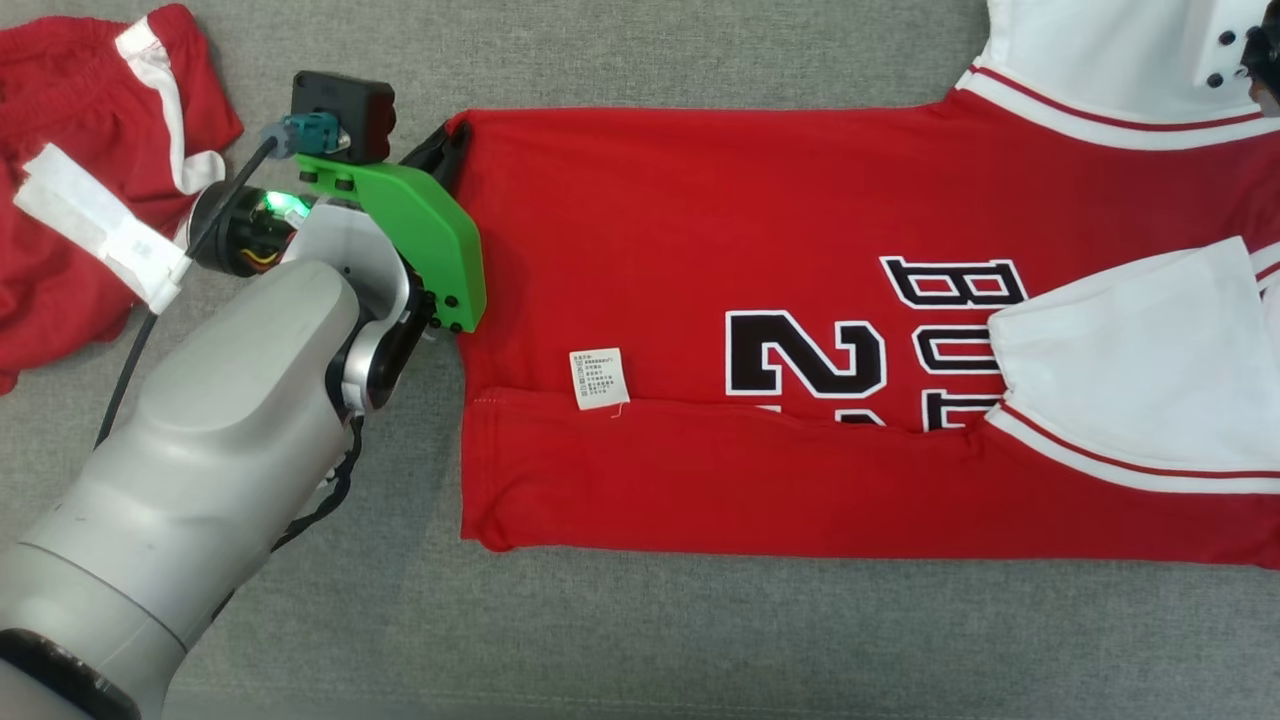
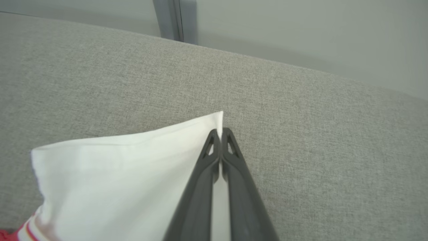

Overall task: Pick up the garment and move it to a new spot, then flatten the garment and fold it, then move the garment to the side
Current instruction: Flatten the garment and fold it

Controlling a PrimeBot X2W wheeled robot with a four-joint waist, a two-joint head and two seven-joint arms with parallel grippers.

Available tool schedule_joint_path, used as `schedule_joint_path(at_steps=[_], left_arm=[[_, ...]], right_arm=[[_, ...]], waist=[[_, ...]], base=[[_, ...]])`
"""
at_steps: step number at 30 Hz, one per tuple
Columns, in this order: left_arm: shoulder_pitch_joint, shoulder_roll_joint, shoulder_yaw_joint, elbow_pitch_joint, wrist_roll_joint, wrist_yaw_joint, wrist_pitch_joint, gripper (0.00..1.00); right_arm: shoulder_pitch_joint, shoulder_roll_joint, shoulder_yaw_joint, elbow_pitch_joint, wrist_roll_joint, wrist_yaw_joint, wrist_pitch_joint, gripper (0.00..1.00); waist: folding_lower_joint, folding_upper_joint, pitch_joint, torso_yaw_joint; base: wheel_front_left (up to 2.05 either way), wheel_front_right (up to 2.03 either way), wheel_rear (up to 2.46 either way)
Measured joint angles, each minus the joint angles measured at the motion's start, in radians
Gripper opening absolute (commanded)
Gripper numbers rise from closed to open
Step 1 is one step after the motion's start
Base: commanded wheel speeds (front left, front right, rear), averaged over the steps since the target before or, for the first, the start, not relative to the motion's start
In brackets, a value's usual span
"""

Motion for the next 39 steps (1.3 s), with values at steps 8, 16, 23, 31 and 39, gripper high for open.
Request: schedule_joint_path(at_steps=[8,16,23,31,39], left_arm=[[0.049,0.025,-0.016,0.008,0.023,-0.016,-0.068,0.0],[0.141,0.049,-0.051,-0.02,0.073,-0.002,-0.179,0.0],[0.199,0.094,-0.077,-0.045,0.144,0.008,-0.255,0.0],[0.263,0.141,-0.04,-0.09,0.272,0.029,-0.277,0.0],[0.386,0.169,0.044,-0.15,0.393,0.027,-0.277,0.0]], right_arm=[[0.103,-0.006,0.081,-0.09,0.148,0.0,-0.049,0.0],[0.264,-0.107,0.16,-0.277,0.303,0.0,-0.029,0.0],[0.408,-0.174,0.137,-0.406,0.365,0.0,0.005,0.0],[0.582,-0.189,0.054,-0.519,0.379,0.0,0.052,0.0],[0.751,-0.134,-0.031,-0.611,0.354,0.0,0.106,0.0]], waist=[[0.0,0.0,-0.063,-0.037],[0.0,0.0,-0.13,-0.069],[-0.0001,0.0,-0.18,-0.093],[-0.0001,0.0,-0.226,-0.124],[-0.0001,0.0,-0.26,-0.148]], base=[[0.0,0.0,0.0],[0.0,0.0,0.0],[0.0,0.0,0.0],[0.0,0.0,0.0],[0.0,0.0,0.0]])
